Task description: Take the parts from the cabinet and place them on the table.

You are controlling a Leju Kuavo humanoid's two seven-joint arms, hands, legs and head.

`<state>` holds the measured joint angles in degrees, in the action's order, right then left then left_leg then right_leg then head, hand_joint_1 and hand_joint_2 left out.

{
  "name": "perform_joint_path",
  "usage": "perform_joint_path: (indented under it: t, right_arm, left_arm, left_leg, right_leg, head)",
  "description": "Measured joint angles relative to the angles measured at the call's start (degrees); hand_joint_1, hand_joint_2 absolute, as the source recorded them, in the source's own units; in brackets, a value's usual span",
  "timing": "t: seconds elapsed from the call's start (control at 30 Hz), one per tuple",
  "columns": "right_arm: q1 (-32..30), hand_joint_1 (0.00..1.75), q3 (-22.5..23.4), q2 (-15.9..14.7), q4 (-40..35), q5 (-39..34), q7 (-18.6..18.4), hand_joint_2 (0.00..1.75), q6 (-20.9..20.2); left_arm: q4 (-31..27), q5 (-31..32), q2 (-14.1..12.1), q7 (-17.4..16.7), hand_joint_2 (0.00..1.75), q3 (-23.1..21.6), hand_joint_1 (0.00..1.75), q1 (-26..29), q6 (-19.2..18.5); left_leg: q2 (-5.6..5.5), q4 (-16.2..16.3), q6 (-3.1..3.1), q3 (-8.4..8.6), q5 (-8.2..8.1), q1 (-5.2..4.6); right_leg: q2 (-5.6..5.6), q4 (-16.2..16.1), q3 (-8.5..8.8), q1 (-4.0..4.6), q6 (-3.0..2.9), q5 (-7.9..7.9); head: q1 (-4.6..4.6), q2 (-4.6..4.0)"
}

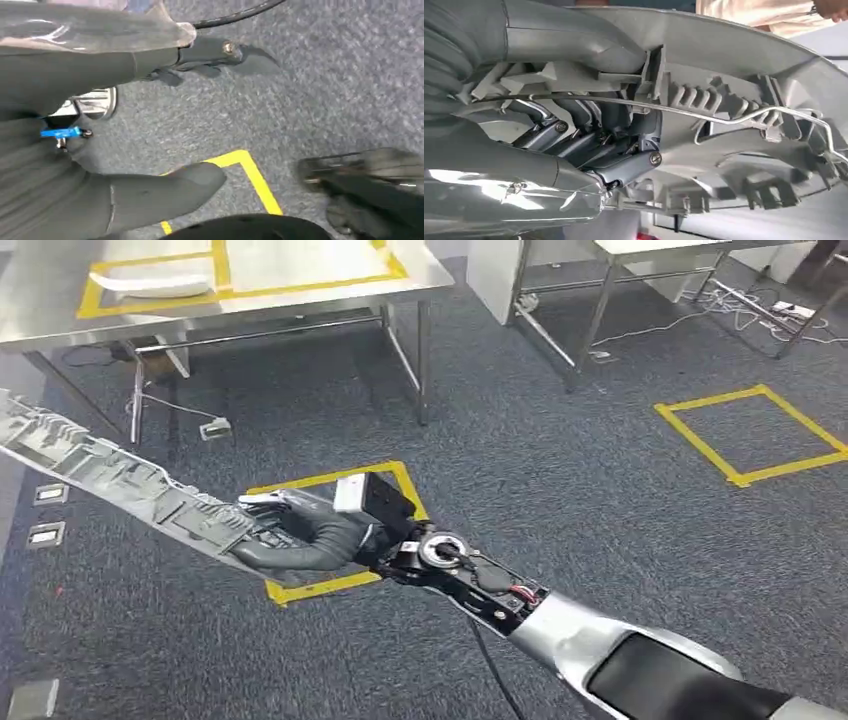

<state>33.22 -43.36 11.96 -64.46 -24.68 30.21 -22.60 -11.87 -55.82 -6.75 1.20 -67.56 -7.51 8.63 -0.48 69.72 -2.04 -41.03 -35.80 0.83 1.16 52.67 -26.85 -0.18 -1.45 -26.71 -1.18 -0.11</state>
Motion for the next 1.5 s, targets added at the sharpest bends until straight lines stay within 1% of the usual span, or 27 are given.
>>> perform_joint_path:
  t: [0.03, 0.07, 0.1, 0.13, 0.17, 0.2, 0.23, 0.3, 0.4, 0.47, 0.5, 0.53, 0.6, 0.63, 0.77, 0.83, 0.93, 0.97, 1.0, 1.1, 1.13, 1.17, 1.2, 1.23, 1.33, 1.43, 1.5]
  right_arm:
    - [0.00, 1.75, 0.00, 0.00, 0.11, 0.00, 0.00, 1.75, -0.04]
    - [0.00, 1.75, 0.00, 0.00, 0.20, 0.00, 0.02, 1.75, -0.06]
    - [-0.04, 1.75, 0.00, -0.04, 0.35, 0.00, 0.00, 1.75, -0.09]
    - [-0.05, 1.75, -0.04, -0.07, 0.53, 0.00, 0.00, 1.75, -0.13]
    - [-0.09, 1.75, -0.04, -0.07, 0.57, 0.02, 0.00, 1.75, -0.15]
    - [-0.06, 1.75, -0.02, -0.02, 0.55, 0.09, -0.04, 1.75, -0.15]
    - [0.24, 1.75, -0.02, -0.02, 0.55, 0.06, 0.00, 1.75, -0.15]
    - [0.39, 1.75, -0.04, 0.09, 0.50, 0.15, -0.07, 1.75, -0.26]
    - [0.36, 1.75, -0.07, 0.09, 0.50, 0.17, -0.07, 1.75, -0.31]
    - [0.06, 1.75, -0.07, 0.09, 0.50, 0.15, -0.07, 1.75, -0.31]
    - [-0.06, 1.75, -0.07, 0.09, 0.50, 0.17, -0.11, 1.75, -0.31]
    - [-0.08, 1.75, -0.07, 0.09, 0.50, 0.17, -0.13, 1.75, -0.31]
    - [-0.01, 1.75, -0.04, 0.11, 0.50, 0.17, -0.13, 1.75, -0.26]
    - [-0.14, 1.75, 0.00, 0.09, 0.50, 0.15, -0.11, 1.75, -0.26]
    - [0.07, 1.75, -0.04, 0.28, 0.29, 0.13, -0.22, 1.75, -0.24]
    - [0.25, 1.75, -0.04, 0.28, 0.22, 0.00, -0.28, 1.75, -0.26]
    - [0.28, 1.75, -0.09, 0.31, 0.22, 0.02, -0.37, 1.75, -0.28]
    - [0.22, 1.75, -0.09, 0.31, 0.22, 0.00, -0.35, 1.75, -0.28]
    - [0.14, 1.75, -0.09, 0.31, 0.22, 0.00, -0.33, 1.75, -0.31]
    - [0.09, 1.75, -0.09, 0.31, 0.22, 0.00, -0.31, 1.75, -0.31]
    - [0.08, 1.75, -0.09, 0.28, 0.31, 0.00, -0.31, 1.75, -0.31]
    - [0.20, 1.75, -0.09, 0.31, 0.31, 0.00, -0.31, 1.75, -0.31]
    - [0.13, 1.75, -0.13, 0.39, 0.20, 0.00, -0.31, 1.75, -0.28]
    - [-0.07, 1.75, -0.17, 0.44, 0.20, 0.00, -0.31, 1.75, -0.22]
    - [-0.03, 1.75, -0.15, 0.48, 0.11, 0.00, -0.28, 1.75, -0.13]
    - [-0.02, 1.75, -0.15, 0.48, 0.17, 0.00, -0.26, 1.75, -0.13]
    - [-0.26, 1.75, -0.15, 0.48, 0.20, 0.00, -0.26, 1.75, -0.13]
  left_arm:
    - [0.00, 0.00, -0.09, 0.00, 1.75, 0.00, 0.00, 0.00, 0.02]
    - [0.00, 0.00, -0.13, 0.00, 1.75, 0.00, 0.00, -0.01, 0.04]
    - [0.00, -0.02, -0.07, 0.00, 1.75, 0.00, 0.00, 0.19, 0.04]
    - [0.00, -0.02, 0.09, 0.00, 1.75, 0.00, 0.00, 0.24, 0.04]
    - [0.02, -0.02, 0.00, 0.02, 1.75, 0.00, 0.00, 0.07, 0.07]
    - [0.02, -0.02, 0.02, 0.02, 1.75, 0.00, 0.00, -0.01, 0.11]
    - [0.00, -0.02, 0.00, 0.02, 1.75, 0.00, 0.00, -0.16, 0.13]
    - [0.00, -0.02, 0.13, 0.04, 1.75, 0.00, 0.00, -0.33, 0.13]
    - [0.00, -0.02, 0.09, 0.04, 1.75, 0.00, 0.00, -0.26, 0.13]
    - [0.02, -0.02, 0.02, 0.04, 1.75, 0.00, 0.00, -0.17, 0.13]
    - [0.00, -0.02, 0.02, 0.04, 1.75, 0.00, 0.00, -0.15, 0.13]
    - [0.02, 0.00, 0.02, 0.04, 1.75, 0.00, 0.00, -0.14, 0.13]
    - [0.00, 0.00, 0.15, 0.07, 1.75, 0.00, 0.00, -0.04, 0.15]
    - [0.02, 0.00, 0.64, 0.07, 1.75, 0.00, 0.00, -0.24, 0.15]
    - [0.00, -0.02, 0.28, 0.22, 1.75, 0.00, 0.00, -0.16, 0.37]
    - [0.00, -0.20, 0.28, 0.31, 1.75, 0.00, 0.00, -0.12, 0.44]
    - [0.00, -0.35, 0.13, 0.44, 1.75, 0.00, 0.00, -0.14, 0.44]
    - [0.00, -0.46, 0.07, 0.42, 1.75, 0.00, 0.00, -0.03, 0.46]
    - [0.00, -0.50, -0.04, 0.44, 1.75, 0.00, 0.00, 0.15, 0.48]
    - [0.00, -0.63, -0.26, 0.42, 1.75, 0.00, 0.00, 0.46, 0.61]
    - [0.00, -0.68, -0.04, 0.42, 1.75, 0.00, 0.00, 0.51, 0.63]
    - [0.02, -0.70, -0.15, 0.42, 1.75, 0.00, 0.00, 0.22, 0.66]
    - [0.00, -0.74, -0.22, 0.42, 1.75, 0.02, 0.00, 0.16, 0.83]
    - [0.02, -0.77, -0.22, 0.42, 1.75, 0.02, 0.00, 0.23, 0.81]
    - [0.00, -0.83, -0.11, 0.42, 1.75, 0.02, 0.00, 0.60, 0.81]
    - [0.00, -0.81, -0.17, 0.42, 1.75, 0.02, 0.00, 0.45, 0.81]
    - [0.00, -0.81, -0.22, 0.42, 1.75, 0.02, 0.00, 0.52, 0.81]
  left_leg:
    - [0.10, -4.14, -0.34, 0.45, 2.21, 0.32]
    - [0.27, -8.62, -0.70, 1.21, 6.71, 0.61]
    - [0.72, -13.25, -0.91, 1.88, 14.43, 0.89]
    - [1.60, -16.25, -0.90, 1.57, 15.85, 1.06]
    - [2.20, -15.91, -0.32, 2.70, 15.43, 0.78]
    - [1.53, -16.29, 0.45, 3.49, 15.03, 0.89]
    - [1.04, -16.38, 0.84, 3.81, 14.80, 0.97]
    - [1.07, -16.36, 2.08, 5.35, 15.49, 0.87]
    - [0.95, -16.41, 2.87, 6.84, 14.59, 0.48]
    - [0.80, -16.32, 3.27, 7.80, 13.54, -0.21]
    - [0.71, -16.30, 3.43, 8.30, 13.06, -0.62]
    - [0.62, -16.23, 3.48, 8.94, 12.78, -1.07]
    - [0.71, -16.48, 3.75, 10.10, 12.11, -1.58]
    - [0.67, -16.34, 3.74, 10.59, 12.01, -1.81]
    - [0.52, -17.10, 2.87, 11.17, 12.69, -1.34]
    - [0.26, -13.39, 2.23, 9.29, 10.85, -1.45]
    - [0.26, 0.94, 0.98, 0.33, 5.36, -0.38]
    - [0.28, 3.05, 0.68, -1.61, 5.18, -0.05]
    - [0.29, 1.86, 0.24, -2.02, 7.01, 0.26]
    - [0.39, -13.56, -0.84, 3.71, 17.36, 1.12]
    - [0.17, -15.82, -1.40, 4.40, 16.78, 1.09]
    - [0.21, -16.25, -0.07, 3.98, 14.53, 0.93]
    - [0.05, -15.25, 0.88, 3.62, 15.96, 0.94]
    - [0.04, -14.87, 1.22, 3.60, 15.55, 0.80]
    - [0.13, -14.95, 2.28, 4.50, 14.80, 1.02]
    - [0.13, -15.14, 2.68, 5.01, 14.28, 1.01]
    - [0.09, -15.14, 2.61, 5.65, 13.83, 0.99]
  right_leg:
    - [0.03, 0.00, 1.46, -0.33, 0.41, -1.15]
    - [-0.01, -0.01, 2.79, -0.56, 0.76, -2.18]
    - [-0.32, -0.27, 2.50, -0.49, 1.31, -3.20]
    - [-0.08, 0.11, 4.73, -0.29, 1.49, -4.34]
    - [-0.17, -1.64, 5.51, -0.16, 1.84, -5.39]
    - [-0.20, -2.04, 8.12, 0.05, 2.40, -5.49]
    - [-0.34, -1.09, 7.97, -0.14, 2.72, -4.50]
    - [-0.50, 1.32, 7.62, -0.37, 3.09, -5.94]
    - [-0.75, 15.16, -0.82, -0.30, 3.32, -11.51]
    - [-0.77, 17.99, -5.00, -0.10, 3.03, -14.48]
    - [-0.77, 16.00, -5.43, 0.05, 2.43, -13.61]
    - [-0.78, 12.32, -5.02, 0.42, 1.67, -11.01]
    - [-1.12, 2.41, -3.41, 1.89, -0.70, -0.83]
    - [-0.45, 1.38, -4.04, 2.45, -1.34, 2.10]
    - [-0.52, -2.06, -1.89, 2.58, -2.01, 2.61]
    - [-0.63, -3.79, 0.96, 1.61, -1.91, 2.94]
    - [-0.73, -3.73, 1.16, 1.41, -1.70, 2.19]
    - [-0.65, -3.64, 1.37, 1.26, -1.53, 1.88]
    - [-0.44, -3.45, 1.76, 0.94, -1.20, 1.38]
    - [-0.17, -1.93, 3.29, -0.02, 0.12, -1.05]
    - [-0.25, -1.11, 2.88, 0.19, 0.65, -2.00]
    - [-0.22, -0.41, 2.24, 0.33, 0.96, -2.37]
    - [-0.26, -0.18, 1.59, 0.40, 1.34, -2.79]
    - [-0.28, -0.14, 1.76, 0.48, 1.55, -3.02]
    - [-0.67, 2.71, 1.10, 0.25, 2.43, -5.30]
    - [-0.76, 19.02, -7.83, 0.11, 3.00, -11.35]
    - [-0.76, 21.61, -10.60, 0.11, 2.93, -9.94]
  head:
    - [0.18, 0.00]
    - [0.31, 0.00]
    - [0.63, 0.00]
    - [1.38, 0.00]
    - [1.02, 0.00]
    - [0.81, 0.00]
    - [0.72, 0.00]
    - [0.15, 0.00]
    - [-0.87, 0.00]
    - [-1.44, 0.00]
    - [-1.66, 0.00]
    - [-1.83, 0.00]
    - [-2.34, 0.00]
    - [-0.95, 0.00]
    - [-1.92, 0.00]
    - [-1.88, 0.00]
    - [-0.67, 0.00]
    - [-0.59, 0.00]
    - [-0.54, 0.00]
    - [0.01, 0.00]
    - [0.55, 0.00]
    - [1.51, -0.02]
    - [1.29, 0.00]
    - [0.33, 0.00]
    - [-0.19, 0.00]
    - [-1.30, 0.00]
    - [-1.92, 0.00]
